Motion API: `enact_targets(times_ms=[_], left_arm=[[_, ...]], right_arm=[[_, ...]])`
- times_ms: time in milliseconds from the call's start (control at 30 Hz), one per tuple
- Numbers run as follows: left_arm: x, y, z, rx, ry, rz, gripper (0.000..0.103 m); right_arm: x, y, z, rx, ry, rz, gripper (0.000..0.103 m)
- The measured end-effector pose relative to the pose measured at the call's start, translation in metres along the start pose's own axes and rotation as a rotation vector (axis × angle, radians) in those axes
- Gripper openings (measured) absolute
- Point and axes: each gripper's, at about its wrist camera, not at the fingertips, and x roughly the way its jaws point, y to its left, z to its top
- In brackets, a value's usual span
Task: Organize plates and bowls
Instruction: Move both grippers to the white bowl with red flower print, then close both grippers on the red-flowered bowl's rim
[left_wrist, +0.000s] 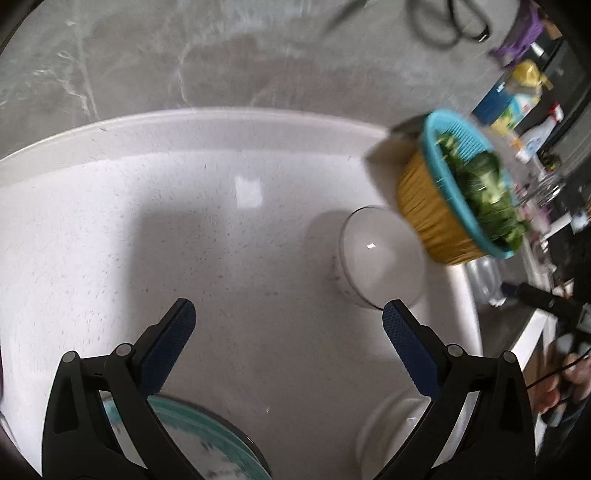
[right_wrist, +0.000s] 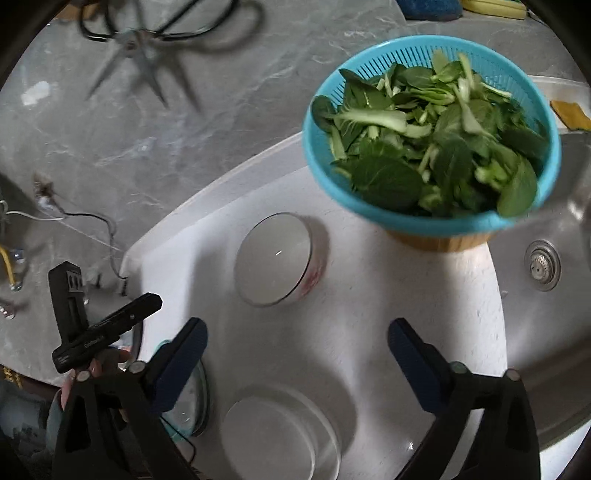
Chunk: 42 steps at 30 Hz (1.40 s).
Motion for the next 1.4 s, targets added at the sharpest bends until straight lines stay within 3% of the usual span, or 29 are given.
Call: enact_targets(times_ms=[133,233,367,733,767,800,867,1000,1133,1233,1400], left_arm=[[0.036,-0.002,0.026,0.037,0.044,-0.022,0.103],[0.062,-0.013,0.038,0.087,0.102,-0.054,0.103],[0.095,-0.026,0.05,0.144,0.152,-0.035,0.101],[0.142,-0.049,0.078,0.26,0.163,0.006,0.099],[0.14,-0.048,0.075,0.27,0.165,0.008,0.089],[0.145,-0.052,0.076,0.281,0.171,0.013,0.07],[0.153,-0.055,0.076,0.287,0.194,0.015,0.047],[0.163,-0.059,0.075,0.296,0.21,0.005,0.04],[0.167,-0.065,0.077,0.296,0.208,-0.022,0.027],[0.167,-0.072,0.075,0.31,0.207,-0.03,0.012],[0.164,-0.076,0.069,0.319,0.206,-0.028,0.008]], right_arm=[[0.031,0.012,0.02,-0.02,0.023,-0.037,0.088],[0.058,0.016,0.028,-0.016,0.079,-0.073,0.07],[0.084,0.011,0.032,0.027,0.103,-0.124,0.068],[0.127,0.011,0.036,0.048,0.159,-0.207,0.067],[0.132,0.01,0.036,0.049,0.168,-0.211,0.067],[0.136,0.009,0.036,0.053,0.174,-0.216,0.067],[0.143,0.009,0.036,0.051,0.184,-0.216,0.063],[0.15,0.005,0.036,0.055,0.197,-0.22,0.053],[0.151,0.0,0.034,0.05,0.201,-0.222,0.032],[0.158,0.003,0.035,0.038,0.215,-0.22,0.017],[0.159,0.005,0.035,0.018,0.211,-0.228,0.016]])
